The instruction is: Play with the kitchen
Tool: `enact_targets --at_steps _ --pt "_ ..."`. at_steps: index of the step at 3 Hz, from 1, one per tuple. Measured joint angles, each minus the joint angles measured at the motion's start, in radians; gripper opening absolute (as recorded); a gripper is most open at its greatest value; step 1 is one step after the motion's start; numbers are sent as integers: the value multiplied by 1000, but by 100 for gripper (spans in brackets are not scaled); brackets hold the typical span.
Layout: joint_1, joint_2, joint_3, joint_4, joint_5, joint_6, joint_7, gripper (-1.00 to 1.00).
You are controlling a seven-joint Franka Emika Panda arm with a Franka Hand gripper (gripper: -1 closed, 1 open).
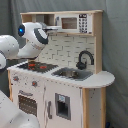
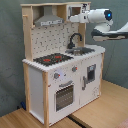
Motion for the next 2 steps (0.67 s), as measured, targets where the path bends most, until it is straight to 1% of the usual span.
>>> enact_targets --at_steps 1,2 --pt "-79 21 43 48 0 0 0 100" --pt "-143 58 102 107 2 -4 29 100"
